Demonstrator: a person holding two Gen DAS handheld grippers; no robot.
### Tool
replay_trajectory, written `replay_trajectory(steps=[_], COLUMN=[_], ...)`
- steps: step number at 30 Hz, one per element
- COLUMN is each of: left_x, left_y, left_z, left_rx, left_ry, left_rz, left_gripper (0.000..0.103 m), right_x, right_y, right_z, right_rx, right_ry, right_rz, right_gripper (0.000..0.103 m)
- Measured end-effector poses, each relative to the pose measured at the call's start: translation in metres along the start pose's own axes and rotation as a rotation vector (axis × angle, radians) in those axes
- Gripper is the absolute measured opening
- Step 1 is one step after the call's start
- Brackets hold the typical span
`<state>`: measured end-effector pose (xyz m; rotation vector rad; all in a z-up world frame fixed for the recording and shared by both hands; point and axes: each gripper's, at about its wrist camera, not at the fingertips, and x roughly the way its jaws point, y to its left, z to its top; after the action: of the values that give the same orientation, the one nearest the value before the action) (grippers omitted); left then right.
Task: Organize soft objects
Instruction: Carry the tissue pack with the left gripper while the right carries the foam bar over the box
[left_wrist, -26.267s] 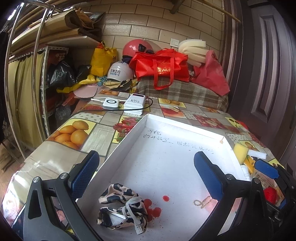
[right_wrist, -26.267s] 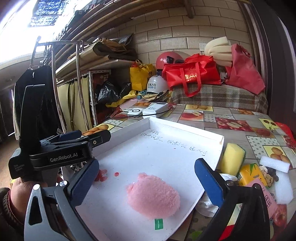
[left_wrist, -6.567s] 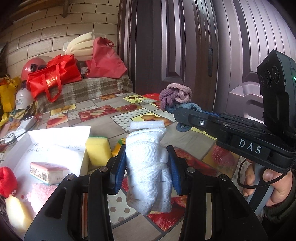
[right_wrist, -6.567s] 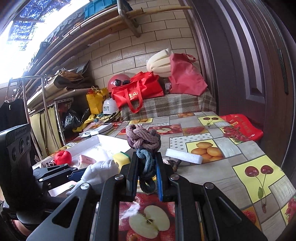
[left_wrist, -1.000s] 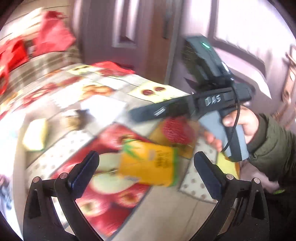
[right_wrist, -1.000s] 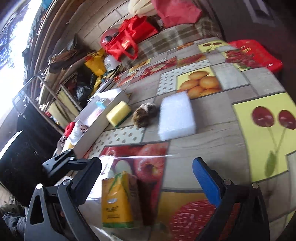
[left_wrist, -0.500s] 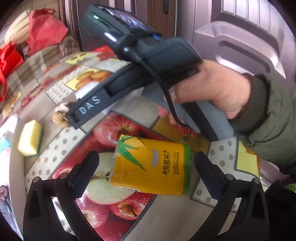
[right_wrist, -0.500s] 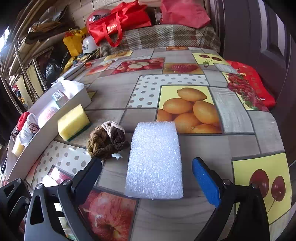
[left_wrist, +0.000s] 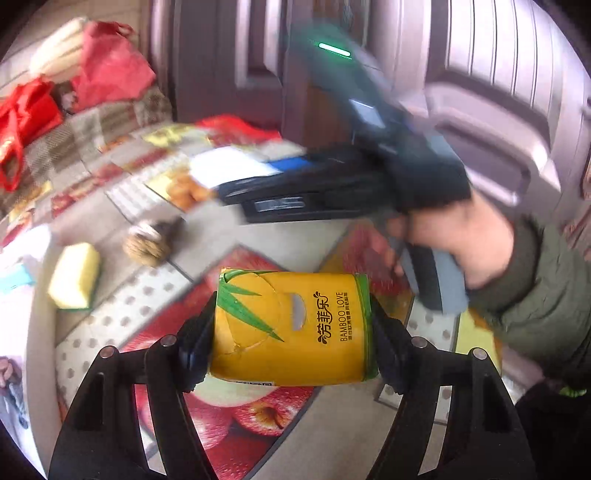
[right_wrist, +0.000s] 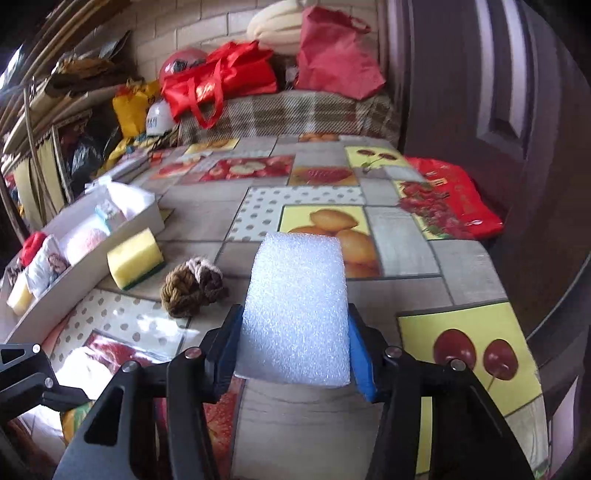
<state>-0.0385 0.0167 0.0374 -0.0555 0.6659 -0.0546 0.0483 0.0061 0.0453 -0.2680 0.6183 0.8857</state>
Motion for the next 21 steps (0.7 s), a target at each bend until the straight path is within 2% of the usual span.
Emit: replay_trajectory(steps=[2,4,8,14,21], left_x=[-0.013,-0.024,-0.034,-0.049,-0.073], left_y=[0.003,0.004,0.005,0.005,0.019], left_z=[-0.001,-0.001,-0.004,-0.008,-0.022], left_rx=[-0.014,0.004,0.04,0.067,0.032], left_ry=[-0.073,-0.141,-0.215,-0.243,-0.301], left_rz=[0.02,0.076,0.141,0.203,0.265], left_gripper=[0.073,0.073,0.073,0.073,0.073], right_x=[-0.027,-0.05,-0.077,-0.082,-0.087], right_y=[-0.006,-0.007,0.003,0.021,0.039], right_z=[-0.005,-0.012,-0.02,-0.017,-0.018], right_rx=[0.067,0.117,0.167,0.174,0.135], right_ry=[-0.13,-0.229,-0.347,-0.395,-0.42], right_rz=[-0.002,0.01,0.039,0.087,0.086], right_gripper=[0.053,0.053,0.053,0.053,0.053])
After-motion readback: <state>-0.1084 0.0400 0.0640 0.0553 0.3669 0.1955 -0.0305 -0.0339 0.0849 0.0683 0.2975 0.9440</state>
